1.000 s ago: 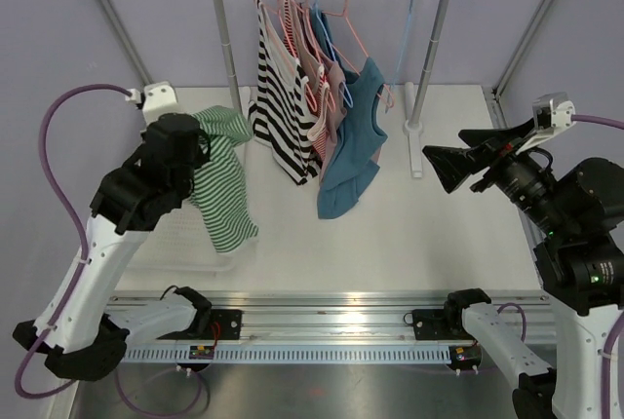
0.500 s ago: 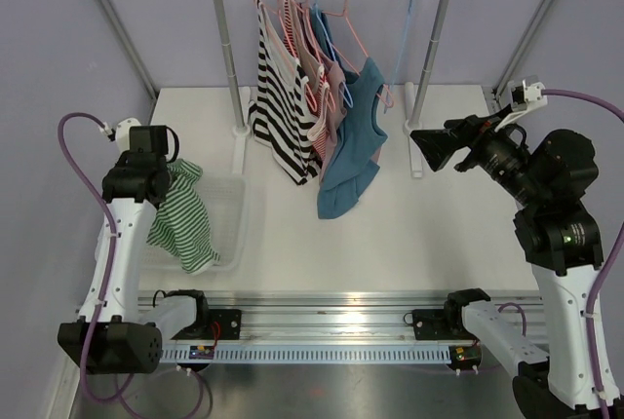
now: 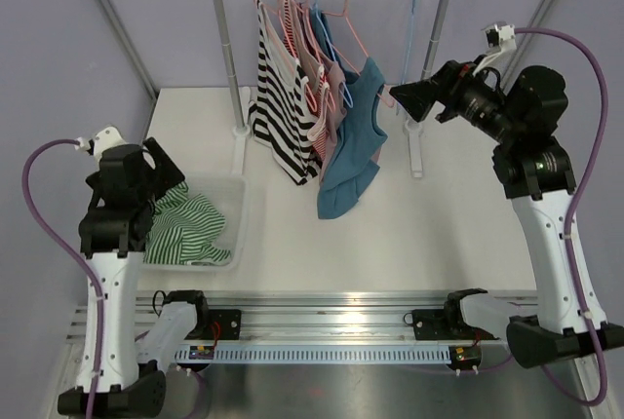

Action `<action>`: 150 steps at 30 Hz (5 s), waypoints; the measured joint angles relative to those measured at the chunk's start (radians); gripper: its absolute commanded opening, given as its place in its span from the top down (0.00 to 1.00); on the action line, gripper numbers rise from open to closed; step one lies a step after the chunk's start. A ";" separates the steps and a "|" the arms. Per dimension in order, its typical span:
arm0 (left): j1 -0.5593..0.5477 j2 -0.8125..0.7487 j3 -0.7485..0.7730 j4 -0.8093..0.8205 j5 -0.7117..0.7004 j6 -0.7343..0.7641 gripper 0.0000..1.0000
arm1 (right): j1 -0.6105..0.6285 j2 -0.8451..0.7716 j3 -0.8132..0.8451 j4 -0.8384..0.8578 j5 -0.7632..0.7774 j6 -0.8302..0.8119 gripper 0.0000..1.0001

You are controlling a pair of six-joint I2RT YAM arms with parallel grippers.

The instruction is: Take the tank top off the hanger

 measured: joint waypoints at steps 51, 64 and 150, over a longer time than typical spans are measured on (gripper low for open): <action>-0.154 -0.411 -0.362 0.262 0.672 0.145 0.01 | 0.229 1.032 1.134 -0.454 0.426 -0.414 1.00; -0.166 -0.416 -0.364 0.262 0.666 0.145 0.01 | 0.229 0.940 1.117 -0.429 0.485 -0.394 1.00; -0.802 0.215 0.223 0.344 0.030 0.008 1.00 | 0.230 -0.459 -0.377 -0.053 -0.100 -0.156 1.00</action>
